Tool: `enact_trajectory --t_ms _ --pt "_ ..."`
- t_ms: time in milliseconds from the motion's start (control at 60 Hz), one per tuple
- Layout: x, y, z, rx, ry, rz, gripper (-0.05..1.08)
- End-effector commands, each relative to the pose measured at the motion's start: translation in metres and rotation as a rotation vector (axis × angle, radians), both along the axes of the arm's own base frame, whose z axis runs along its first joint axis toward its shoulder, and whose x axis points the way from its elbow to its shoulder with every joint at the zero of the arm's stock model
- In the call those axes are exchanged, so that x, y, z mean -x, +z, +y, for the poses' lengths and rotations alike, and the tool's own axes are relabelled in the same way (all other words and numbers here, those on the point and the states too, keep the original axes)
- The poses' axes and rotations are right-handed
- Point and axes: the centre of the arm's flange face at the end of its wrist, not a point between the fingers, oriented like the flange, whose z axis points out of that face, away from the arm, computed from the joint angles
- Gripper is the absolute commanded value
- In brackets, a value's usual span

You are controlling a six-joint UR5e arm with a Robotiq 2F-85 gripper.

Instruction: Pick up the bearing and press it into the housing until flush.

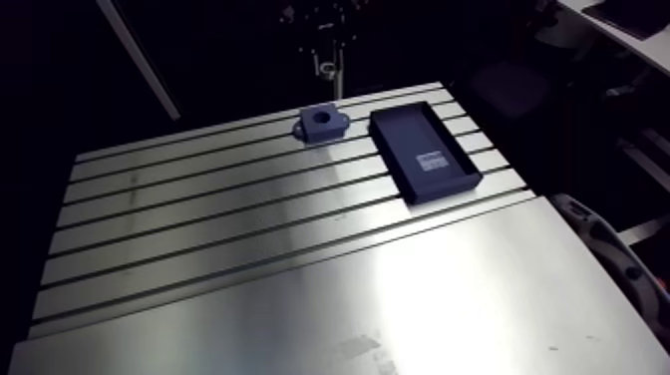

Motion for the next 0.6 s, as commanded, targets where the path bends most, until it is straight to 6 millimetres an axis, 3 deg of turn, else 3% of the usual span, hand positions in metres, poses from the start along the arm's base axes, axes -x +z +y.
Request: enact_trajectory --t_ms 17,600 --pt "0.006 -0.021 -0.005 0.01 -0.008 -0.024 0.66" --pt "0.012 -0.053 -0.006 0.013 -0.005 -0.039 0.67"
